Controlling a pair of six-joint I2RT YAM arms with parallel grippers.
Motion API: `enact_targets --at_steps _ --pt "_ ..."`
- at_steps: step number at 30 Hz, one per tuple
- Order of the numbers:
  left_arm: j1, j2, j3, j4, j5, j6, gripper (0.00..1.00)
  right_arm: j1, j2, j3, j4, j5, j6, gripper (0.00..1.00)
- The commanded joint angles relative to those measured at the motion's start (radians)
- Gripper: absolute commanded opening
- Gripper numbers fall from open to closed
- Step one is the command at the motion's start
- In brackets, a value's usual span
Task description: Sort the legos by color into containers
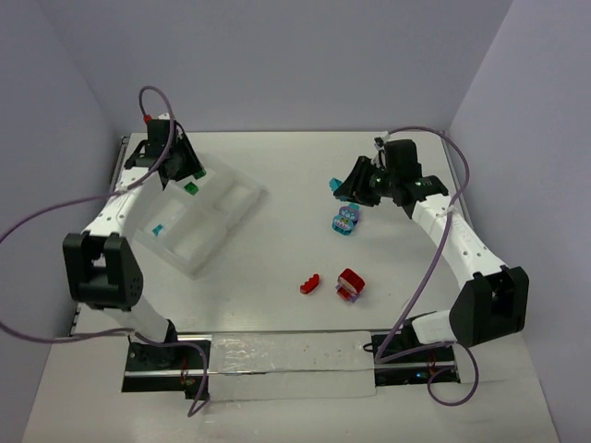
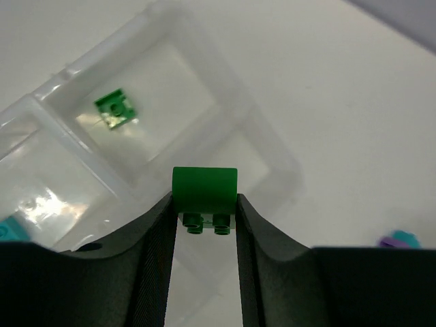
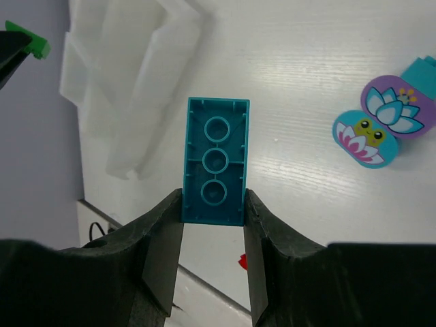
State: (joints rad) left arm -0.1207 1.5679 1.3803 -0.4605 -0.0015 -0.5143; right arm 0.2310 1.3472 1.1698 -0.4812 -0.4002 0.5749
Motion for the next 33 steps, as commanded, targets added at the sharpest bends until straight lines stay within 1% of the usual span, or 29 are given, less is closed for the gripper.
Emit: enact_targets --at_steps 1,2,3,6,11,12,13,14,15,16,17,18,19,20,23,28,31,33 --pt "0.004 0.163 0.133 -0.058 -0.22 0.053 0.0 0.002 0.024 0.012 -0.074 0.07 -0.048 0.0" --pt "0.004 0.213 0.177 -0.058 -0.24 0.054 0.0 0.004 0.036 0.019 -0.086 0.075 -0.052 0.0" --pt "0.004 0.217 0.201 -0.058 -0.25 0.054 0.0 0.004 0.045 0.026 -0.087 0.075 -0.055 0.0" --pt "0.004 0.315 0.294 -0.055 -0.285 0.051 0.0 0.004 0.079 0.052 -0.101 0.073 -0.064 0.0" --pt "0.004 0.408 0.368 -0.059 -0.308 0.046 0.0 0.004 0.135 0.099 -0.121 0.058 -0.089 0.0" --pt "0.004 0.428 0.376 -0.07 -0.302 0.045 0.02 0.002 0.14 0.106 -0.125 0.058 -0.091 0.0" --pt "0.004 0.429 0.384 -0.08 -0.302 0.046 0.08 0.004 0.148 0.113 -0.125 0.056 -0.093 0.0" --pt "0.004 0.438 0.383 -0.093 -0.3 0.045 0.23 0.004 0.153 0.121 -0.125 0.055 -0.093 0.0" --pt "0.004 0.436 0.373 -0.093 -0.292 0.045 0.36 0.004 0.156 0.125 -0.125 0.052 -0.092 0.0" --pt "0.004 0.435 0.358 -0.086 -0.291 0.045 0.37 0.005 0.156 0.125 -0.125 0.05 -0.092 0.0" --pt "0.004 0.411 0.327 -0.068 -0.282 0.045 0.56 0.008 0.156 0.128 -0.125 0.049 -0.092 0.0" --pt "0.004 0.406 0.308 -0.056 -0.275 0.045 0.66 0.009 0.156 0.129 -0.125 0.05 -0.092 0.0" --pt "0.004 0.396 0.295 -0.048 -0.269 0.045 0.74 0.011 0.155 0.13 -0.125 0.05 -0.092 0.0" --pt "0.004 0.386 0.287 -0.046 -0.264 0.045 0.78 0.012 0.152 0.132 -0.125 0.051 -0.092 0.0" --pt "0.004 0.361 0.292 -0.064 -0.254 0.049 0.84 0.026 0.146 0.134 -0.125 0.058 -0.091 0.0" --pt "0.004 0.252 0.308 -0.115 -0.251 0.065 0.85 0.106 0.13 0.155 -0.138 0.114 -0.104 0.0" --pt "0.006 0.166 0.309 -0.165 -0.243 0.08 0.85 0.177 0.129 0.162 -0.124 0.133 -0.094 0.0" --pt "0.006 0.126 0.305 -0.199 -0.203 0.085 0.85 0.213 0.133 0.163 -0.105 0.136 -0.089 0.0"
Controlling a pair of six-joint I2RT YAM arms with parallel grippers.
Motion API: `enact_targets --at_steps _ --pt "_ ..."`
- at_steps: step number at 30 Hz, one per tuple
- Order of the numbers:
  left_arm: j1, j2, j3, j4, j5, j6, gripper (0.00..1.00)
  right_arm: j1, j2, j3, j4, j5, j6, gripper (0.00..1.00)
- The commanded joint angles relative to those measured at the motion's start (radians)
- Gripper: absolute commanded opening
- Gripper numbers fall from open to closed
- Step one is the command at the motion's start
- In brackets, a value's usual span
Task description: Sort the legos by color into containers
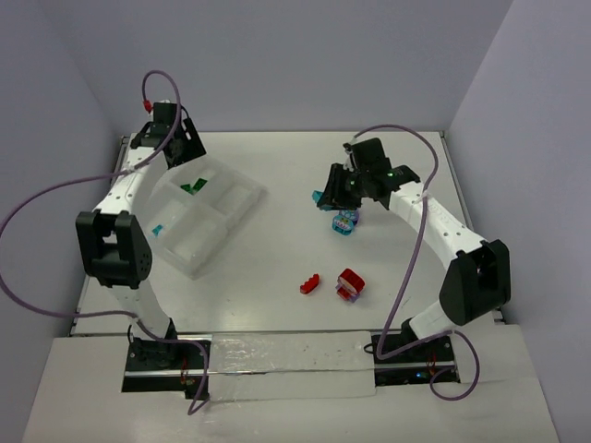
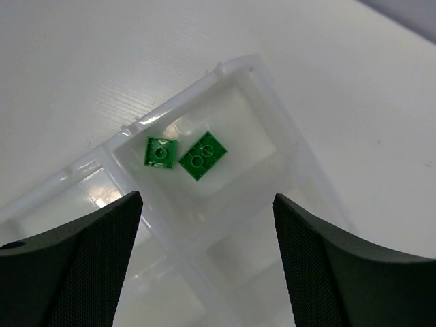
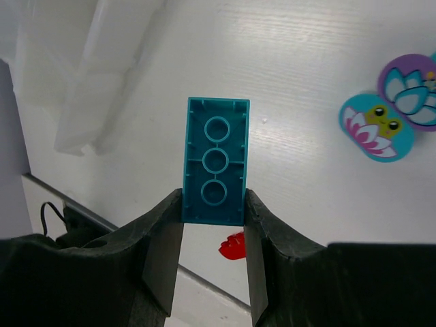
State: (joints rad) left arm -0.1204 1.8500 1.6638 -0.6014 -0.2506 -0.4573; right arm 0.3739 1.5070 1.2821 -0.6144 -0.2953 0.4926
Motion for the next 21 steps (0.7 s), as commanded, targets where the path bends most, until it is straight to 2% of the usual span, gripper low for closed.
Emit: enact_targets --at_steps 1,4,7,11,14,21 --pt "0.005 -0.194 0.012 -0.068 0.068 0.019 0.85 0.09 -0.024 0.056 0.042 0.031 -0.006 0.0" --pt "0.01 -0.312 -0.078 -0.066 0.232 0.002 0.86 0.171 0.022 0.116 0.071 0.007 -0.027 0.0" --pt "0.019 -0.419 -0.16 -0.005 0.605 -0.043 0.87 0.232 0.051 0.166 0.109 -0.047 -0.052 0.0" --pt "0.019 -0.477 -0.302 0.137 0.888 -0.174 0.88 0.247 0.055 0.171 0.146 -0.092 -0.058 0.0" --pt "0.01 -0.493 -0.395 0.259 0.983 -0.286 0.89 0.255 0.057 0.179 0.136 -0.077 -0.073 0.0" --pt "-0.089 -0.398 -0.413 0.272 1.068 -0.394 0.93 0.282 0.06 0.216 0.089 -0.035 -0.116 0.0"
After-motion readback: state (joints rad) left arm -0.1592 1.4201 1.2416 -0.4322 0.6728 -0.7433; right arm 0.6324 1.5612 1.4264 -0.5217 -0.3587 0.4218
